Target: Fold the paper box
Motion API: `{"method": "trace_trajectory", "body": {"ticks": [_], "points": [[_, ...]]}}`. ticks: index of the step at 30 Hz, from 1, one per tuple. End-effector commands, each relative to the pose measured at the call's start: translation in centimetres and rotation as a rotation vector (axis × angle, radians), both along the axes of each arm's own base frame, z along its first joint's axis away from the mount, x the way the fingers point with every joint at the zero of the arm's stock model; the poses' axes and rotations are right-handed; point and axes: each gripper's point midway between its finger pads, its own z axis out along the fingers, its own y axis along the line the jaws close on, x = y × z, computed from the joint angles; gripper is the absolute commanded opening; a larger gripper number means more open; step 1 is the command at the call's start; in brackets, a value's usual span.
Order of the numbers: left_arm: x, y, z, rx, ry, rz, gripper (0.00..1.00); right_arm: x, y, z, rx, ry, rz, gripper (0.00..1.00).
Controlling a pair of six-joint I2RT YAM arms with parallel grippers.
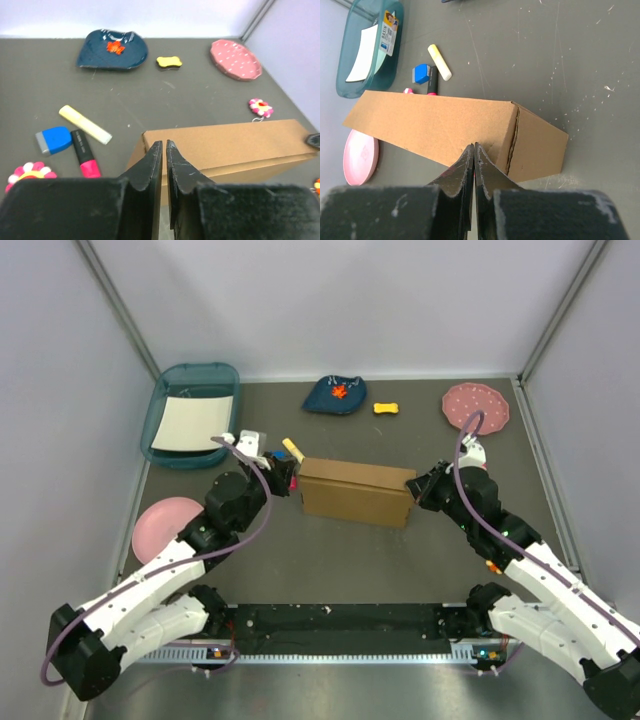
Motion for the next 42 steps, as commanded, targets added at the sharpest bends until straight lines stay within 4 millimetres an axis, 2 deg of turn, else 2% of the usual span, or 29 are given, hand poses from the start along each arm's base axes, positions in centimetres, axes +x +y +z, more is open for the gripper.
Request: {"method": "trace_trajectory", "body": {"ticks": [1, 3, 6, 9, 12, 13, 14, 17, 20, 23, 24, 26, 27, 29, 30, 32, 35, 36, 38, 39, 41, 42], "points": [[-0.3, -1.2, 4.9, -0.154, -0.11, -0.087, 0.11, -1.3, -1.4, -3.3, -0.11, 0.105, -0.001, 0.0], [-0.3, -1.7, 4.6, -0.173, -0.092, -0.118, 0.1, -1.3, -1.4, -3.3, -0.111, 0.104, -0.001, 0.0], [0.0, -2.5, 3.3, -0.167, -0.06, -0.141, 0.09, -1.4, -1.4, -3.3, -0.112, 0.106, 0.001, 0.0], [0.1, -3.5, -0.3, -0.128, 0.032, -0.172, 0.06, -1.5, -1.4, -3.5, -0.112, 0.109, 0.004, 0.0], [-0.8, -5.2, -5.2, -0.082, 0.156, -0.268, 0.04, -1.5, -1.4, -3.4, -0.11, 0.109, 0.005, 0.0], [-0.5, -5.2, -7.7, -0.048, 0.222, -0.249, 0.02, -1.5, -1.3, -3.3, -0.106, 0.107, 0.006, 0.0], [-0.7, -4.3, -10.3, -0.019, 0.33, -0.194, 0.0, -1.5, -1.3, -3.2, -0.106, 0.105, 0.008, 0.0], [-0.1, -3.0, -13.2, 0.002, 0.385, -0.1, 0.0, -1.5, -1.2, -2.7, -0.097, 0.095, 0.011, 0.0], [-0.1, -3.3, -13.1, -0.031, 0.391, -0.104, 0.0, -1.3, -1.0, -1.5, -0.091, 0.067, 0.021, 0.0], [0.2, -3.9, -11.6, -0.038, 0.359, -0.127, 0.0, -1.0, -1.1, 1.9, -0.069, -0.011, 0.023, 0.0], [0.3, -3.9, -11.4, -0.033, 0.361, -0.126, 0.0, -0.9, -1.1, 4.5, -0.044, -0.066, 0.022, 0.0], [0.5, -4.0, -10.5, -0.032, 0.348, -0.129, 0.0, -0.8, -1.3, 6.9, -0.028, -0.117, 0.012, 0.0], [0.5, -4.0, -10.4, -0.029, 0.346, -0.127, 0.0, -0.8, -1.3, 8.7, -0.008, -0.153, 0.011, 0.0], [0.5, -3.8, -10.1, -0.024, 0.34, -0.122, 0.0, -0.6, -1.2, 10.0, 0.005, -0.187, 0.011, 0.0], [0.5, -3.8, -10.0, -0.026, 0.338, -0.123, 0.0, -0.5, -1.2, 10.0, 0.006, -0.19, 0.011, 0.0], [0.4, -3.6, -10.2, -0.022, 0.342, -0.116, 0.0, -0.2, -0.7, 9.3, 0.014, -0.171, 0.028, 0.0], [0.2, -3.4, -10.5, -0.015, 0.346, -0.113, 0.0, 0.0, -0.4, 5.4, 0.002, -0.085, 0.032, 0.0], [0.3, -3.4, -10.4, -0.016, 0.344, -0.113, 0.0, -0.1, -0.4, 2.9, -0.015, -0.035, 0.031, 0.0], [0.1, -3.3, -10.6, -0.014, 0.349, -0.114, 0.01, -0.5, -0.7, 0.1, -0.018, 0.029, 0.018, 0.0], [0.1, -3.3, -10.6, -0.012, 0.351, -0.115, 0.0, -1.1, -0.9, -2.5, -0.038, 0.084, 0.017, 0.0], [0.0, -3.3, -10.7, -0.008, 0.353, -0.117, 0.01, -1.8, -1.2, -5.0, -0.041, 0.139, 0.011, 0.0], [0.0, -3.3, -10.8, -0.006, 0.355, -0.115, 0.01, -2.0, -1.1, -5.2, -0.036, 0.14, 0.012, 0.0]]}}
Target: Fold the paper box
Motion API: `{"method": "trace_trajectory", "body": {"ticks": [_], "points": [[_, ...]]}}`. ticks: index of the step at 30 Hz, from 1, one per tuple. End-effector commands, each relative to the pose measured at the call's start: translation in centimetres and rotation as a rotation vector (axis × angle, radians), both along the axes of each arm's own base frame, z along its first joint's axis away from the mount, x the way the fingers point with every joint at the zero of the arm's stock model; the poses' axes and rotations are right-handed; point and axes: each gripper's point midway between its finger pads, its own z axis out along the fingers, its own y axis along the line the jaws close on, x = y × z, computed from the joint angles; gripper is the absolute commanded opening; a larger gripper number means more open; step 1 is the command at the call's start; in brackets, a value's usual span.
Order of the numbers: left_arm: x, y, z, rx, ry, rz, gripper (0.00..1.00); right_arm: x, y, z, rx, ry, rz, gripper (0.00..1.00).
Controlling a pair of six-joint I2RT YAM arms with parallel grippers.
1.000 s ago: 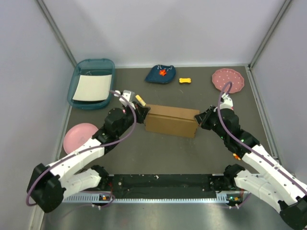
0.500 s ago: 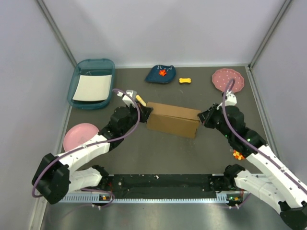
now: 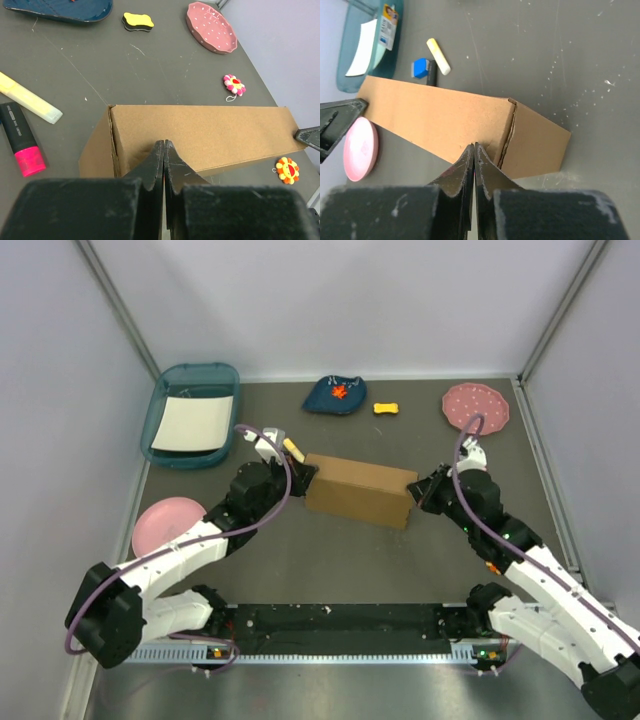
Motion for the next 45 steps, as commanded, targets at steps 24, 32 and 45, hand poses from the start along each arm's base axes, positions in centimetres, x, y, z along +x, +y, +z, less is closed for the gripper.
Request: {"method": "trace_trajectory", "body": {"ticks": [24, 32, 45], "points": [[-10.0, 3.8, -5.0, 0.107, 0.107, -0.068, 0.01, -6.0, -2.9, -2.5, -0.069, 0.088, 0.043, 0.0], [-9.7, 6.3, 1.6, 0.035, -0.043, 0.025, 0.47, -5.9, -3.9, 2.6, -0.013, -0.016, -0.011, 0.27], [-9.0, 7.0, 0.0, 0.069, 0.013, 0.094, 0.62, -6.8, -1.8, -2.8, -0.004, 0.167, 0.066, 0.43]]}}
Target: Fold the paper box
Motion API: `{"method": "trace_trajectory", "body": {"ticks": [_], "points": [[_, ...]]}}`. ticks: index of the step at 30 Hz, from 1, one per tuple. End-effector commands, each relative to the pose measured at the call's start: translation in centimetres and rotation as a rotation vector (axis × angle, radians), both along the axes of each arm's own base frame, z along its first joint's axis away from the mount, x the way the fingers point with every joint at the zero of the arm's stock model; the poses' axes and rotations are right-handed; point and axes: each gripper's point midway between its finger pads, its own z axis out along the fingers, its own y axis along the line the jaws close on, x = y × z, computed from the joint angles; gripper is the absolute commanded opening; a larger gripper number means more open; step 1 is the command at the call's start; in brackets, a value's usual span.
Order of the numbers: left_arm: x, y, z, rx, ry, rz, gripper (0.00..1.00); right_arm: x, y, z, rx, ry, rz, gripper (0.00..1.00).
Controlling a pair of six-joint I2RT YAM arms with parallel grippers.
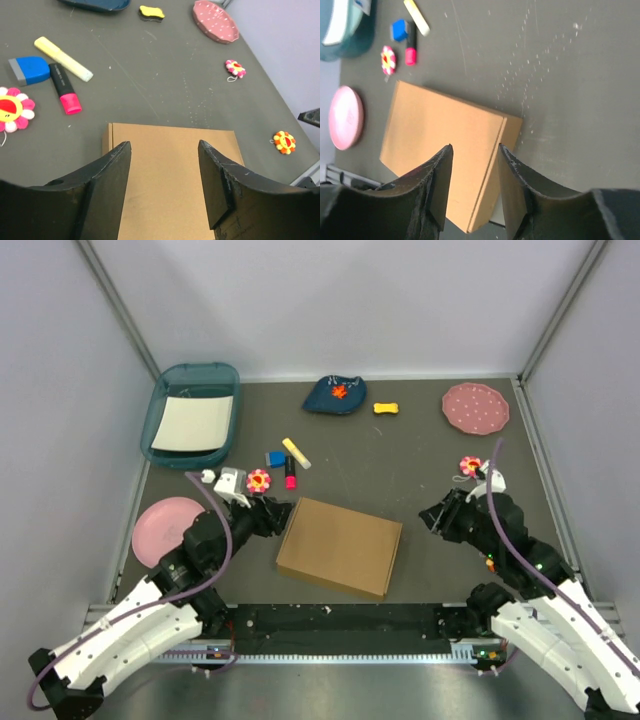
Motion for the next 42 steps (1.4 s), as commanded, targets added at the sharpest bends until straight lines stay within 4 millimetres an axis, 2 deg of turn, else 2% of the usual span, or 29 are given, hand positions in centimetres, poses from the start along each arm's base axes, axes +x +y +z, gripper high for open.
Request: {"method": "trace_trajectory", "body": {"ticks": [1, 2, 3, 4, 6, 9, 14, 17, 21, 25, 27, 28, 29, 30, 32, 33, 36, 40, 42], "points": [[0.8, 0.4, -3.3, 0.057, 0.101, 0.065, 0.62, -1.1, 1.9, -4.5, 0.025, 0.17, 0.062, 0.44], [1.0, 0.4, -5.2, 0.103, 0.161, 0.081, 0.62, -1.4, 2.4, -5.6, 0.035, 0.208, 0.083, 0.47], [0.7, 0.6, -6.6, 0.107, 0.233, 0.104, 0.62, -1.6, 3.7, -5.5, 0.089, 0.208, 0.136, 0.53], [0.5, 0.6, -7.4, 0.121, 0.268, 0.104, 0.63, -2.1, 4.1, -6.9, 0.119, 0.251, 0.141, 0.56], [-0.1, -0.3, -9.0, 0.124, 0.321, 0.059, 0.64, -2.3, 5.4, -7.1, 0.188, 0.252, 0.179, 0.65], [-0.1, -0.7, -10.3, 0.107, 0.313, 0.043, 0.67, -2.4, 5.5, -8.7, 0.192, 0.295, 0.17, 0.7], [0.3, -0.4, -13.0, 0.165, 0.298, 0.047, 0.67, -1.9, 5.9, -10.4, 0.174, 0.301, 0.181, 0.7], [0.2, -0.6, -15.0, 0.195, 0.36, 0.049, 0.67, -1.3, 6.2, -11.3, 0.175, 0.303, 0.172, 0.7], [0.1, -1.4, -16.5, 0.209, 0.406, 0.026, 0.65, 0.0, 5.7, -12.5, 0.113, 0.304, 0.13, 0.68], [1.0, -3.4, -16.2, 0.156, 0.396, -0.008, 0.59, 2.2, 5.1, -12.8, 0.059, 0.298, 0.08, 0.65], [1.8, -4.3, -15.3, 0.13, 0.376, -0.014, 0.57, 3.4, 4.6, -12.7, 0.026, 0.277, 0.058, 0.63], [2.0, -4.5, -15.6, 0.137, 0.385, -0.013, 0.56, 4.5, 4.3, -11.9, 0.022, 0.255, 0.037, 0.63], [2.5, -4.9, -15.0, 0.127, 0.375, -0.009, 0.56, 5.2, 4.0, -12.3, -0.001, 0.264, 0.018, 0.62], [2.9, -5.2, -14.6, 0.115, 0.364, -0.004, 0.56, 6.2, 4.0, -11.4, -0.011, 0.231, 0.02, 0.61], [3.8, -5.4, -14.5, 0.112, 0.352, 0.024, 0.55, 7.7, 3.1, -11.9, -0.052, 0.23, -0.03, 0.59], [4.4, -5.6, -14.1, 0.088, 0.34, 0.034, 0.54, 8.9, 3.2, -11.1, -0.047, 0.204, -0.032, 0.57], [5.9, -5.7, -13.7, 0.078, 0.328, 0.06, 0.53, 11.3, 2.8, -10.5, -0.063, 0.191, -0.055, 0.55], [7.7, -5.6, -13.8, 0.097, 0.33, 0.075, 0.53, 13.5, 2.9, -10.3, -0.094, 0.186, -0.058, 0.54], [8.9, -5.1, -13.4, 0.089, 0.323, 0.093, 0.53, 14.2, 2.8, -11.0, -0.112, 0.206, -0.067, 0.54]]}}
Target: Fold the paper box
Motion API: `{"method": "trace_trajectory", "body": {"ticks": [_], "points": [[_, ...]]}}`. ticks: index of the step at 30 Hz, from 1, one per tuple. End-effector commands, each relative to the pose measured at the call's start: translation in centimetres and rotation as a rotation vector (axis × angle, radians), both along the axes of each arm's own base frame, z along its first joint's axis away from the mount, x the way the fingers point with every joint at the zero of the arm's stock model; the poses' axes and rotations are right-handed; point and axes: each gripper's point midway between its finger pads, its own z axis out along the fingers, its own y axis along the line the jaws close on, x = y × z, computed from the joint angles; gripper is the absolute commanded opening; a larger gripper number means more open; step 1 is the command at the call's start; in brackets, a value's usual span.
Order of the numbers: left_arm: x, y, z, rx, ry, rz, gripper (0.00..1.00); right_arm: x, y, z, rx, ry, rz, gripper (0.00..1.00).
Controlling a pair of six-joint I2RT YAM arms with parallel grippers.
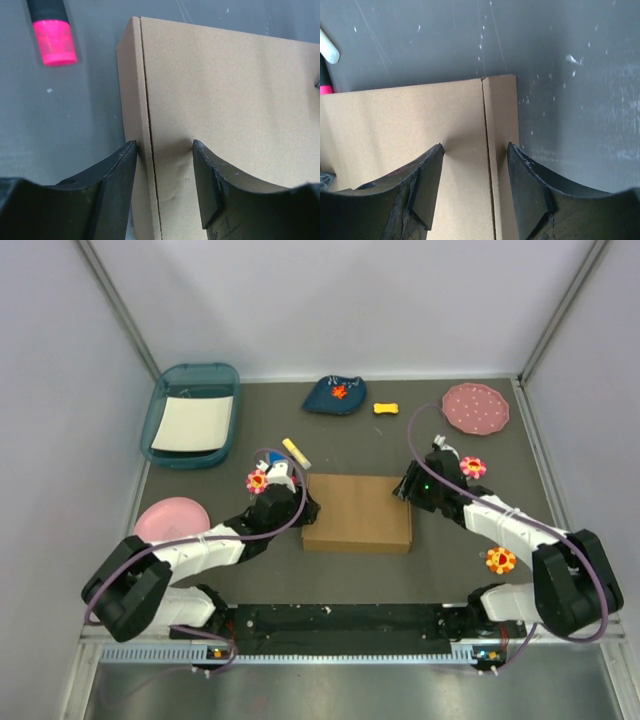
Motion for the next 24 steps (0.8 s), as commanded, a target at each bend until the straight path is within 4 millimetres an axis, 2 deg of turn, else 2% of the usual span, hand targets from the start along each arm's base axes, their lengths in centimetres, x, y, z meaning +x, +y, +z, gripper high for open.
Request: {"method": "trace_trajectory", "body": {"ticks": [1, 4, 6, 8, 11, 12, 13, 14, 15, 18, 19, 22, 24], "points": [[3.2, 0.4, 1.9, -0.031, -0.054, 0.032, 0.54, 3.5, 0.0, 1.4, -0.035, -0.077, -0.006, 0.55], [3.6, 1.2, 2.3, -0.024, -0.055, 0.05, 0.59, 3.4, -0.2, 1.7, -0.032, -0.086, -0.016, 0.61], [3.5, 1.9, 3.2, -0.007, -0.065, 0.063, 0.62, 3.3, -1.1, 2.3, -0.061, -0.096, -0.044, 0.66], [3.4, 2.6, 3.8, 0.011, -0.073, 0.082, 0.66, 3.3, -2.4, 4.3, -0.089, -0.132, -0.094, 0.71], [3.3, 3.6, 6.4, -0.006, -0.107, 0.13, 0.69, 2.9, -4.0, 7.8, -0.114, -0.181, -0.141, 0.77], [2.8, 4.3, 6.6, 0.005, -0.091, 0.154, 0.7, 2.4, -4.3, 9.0, -0.125, -0.184, -0.139, 0.78], [3.0, 4.5, 7.7, -0.001, -0.099, 0.174, 0.71, 2.1, -4.6, 9.8, -0.128, -0.199, -0.141, 0.79], [2.7, 5.0, 7.7, 0.007, -0.076, 0.195, 0.72, 1.5, -4.5, 11.4, -0.101, -0.241, -0.129, 0.79], [2.0, 5.4, 7.7, 0.019, -0.048, 0.198, 0.72, 0.9, -4.4, 11.6, -0.093, -0.25, -0.112, 0.8], [1.2, 5.2, 8.9, -0.007, -0.034, 0.175, 0.72, -1.2, -4.1, 12.3, -0.048, -0.292, -0.062, 0.8], [0.8, 5.5, 8.6, -0.004, -0.016, 0.184, 0.72, -1.9, -4.2, 12.1, -0.045, -0.288, -0.054, 0.8], [0.3, 6.3, 8.4, -0.016, -0.007, 0.225, 0.69, -3.5, -5.6, 11.5, -0.073, -0.293, -0.081, 0.84], [0.1, 6.6, 8.9, -0.006, -0.026, 0.218, 0.72, -4.1, -6.0, 11.6, -0.093, -0.308, -0.077, 0.85]]}}
